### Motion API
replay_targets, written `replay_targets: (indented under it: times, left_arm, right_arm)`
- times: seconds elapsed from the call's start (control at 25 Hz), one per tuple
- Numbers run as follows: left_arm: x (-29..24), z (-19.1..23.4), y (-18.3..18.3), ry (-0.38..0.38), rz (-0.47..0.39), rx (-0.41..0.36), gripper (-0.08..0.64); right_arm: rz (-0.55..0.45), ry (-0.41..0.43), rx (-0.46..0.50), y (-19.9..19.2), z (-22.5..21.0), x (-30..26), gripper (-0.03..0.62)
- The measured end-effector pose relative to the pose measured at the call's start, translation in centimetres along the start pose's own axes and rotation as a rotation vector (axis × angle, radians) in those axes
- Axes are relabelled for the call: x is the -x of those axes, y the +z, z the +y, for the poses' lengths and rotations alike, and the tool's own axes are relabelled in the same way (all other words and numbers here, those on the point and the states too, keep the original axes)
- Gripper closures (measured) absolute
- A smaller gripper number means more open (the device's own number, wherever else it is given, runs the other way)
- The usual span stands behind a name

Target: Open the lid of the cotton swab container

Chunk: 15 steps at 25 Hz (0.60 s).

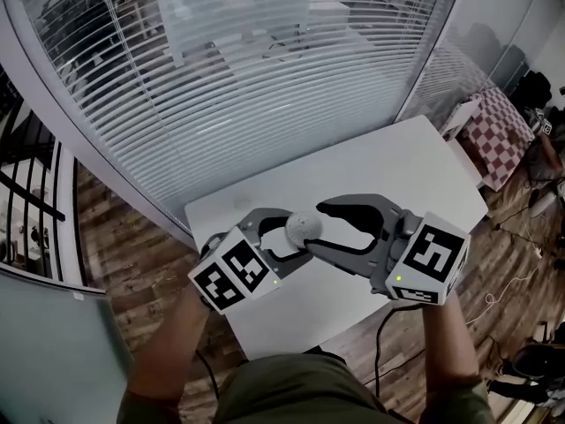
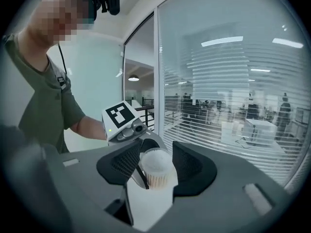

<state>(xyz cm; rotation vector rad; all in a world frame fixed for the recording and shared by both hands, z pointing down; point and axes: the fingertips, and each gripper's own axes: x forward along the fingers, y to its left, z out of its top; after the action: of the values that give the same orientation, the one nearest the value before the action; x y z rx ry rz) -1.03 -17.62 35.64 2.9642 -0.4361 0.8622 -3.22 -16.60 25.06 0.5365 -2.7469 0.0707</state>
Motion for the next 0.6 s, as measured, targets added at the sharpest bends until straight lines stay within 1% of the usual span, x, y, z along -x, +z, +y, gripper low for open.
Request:
replay_targets:
  times: [0.08,0.16,0.2,0.36,0.6]
  left_arm:
    - [0.1,-0.1,0.1,0.002,0.000,-0.005,0.301]
    - [0.3,-0.1,0.2,0.006,0.000,-0.008,0.301]
    - [0.4,-0.1,0.2,0.008,0.001,-0.009,0.301]
    - [0.7,0.0,0.3,0.018,0.005,-0.015,0.301]
    - [1.1,0.0,0.2,0.020,0.009,-0.023,0.301]
  right_arm:
    - [0.050,0.018,0.028,-0.1,0.3,-0.6,0.371]
    - [0.101,0.031,0.041,-0.4,0.5,-1.2,0.324]
    - [0.123,0.034,0.043,-0.6,0.5,-1.5,0.312]
    - [0.180,0.040,0.039,-1.4,0.5,-2.5,0.310]
    - [0.223,0.077,0.024,-1.9,1.0,-3.8,0.310]
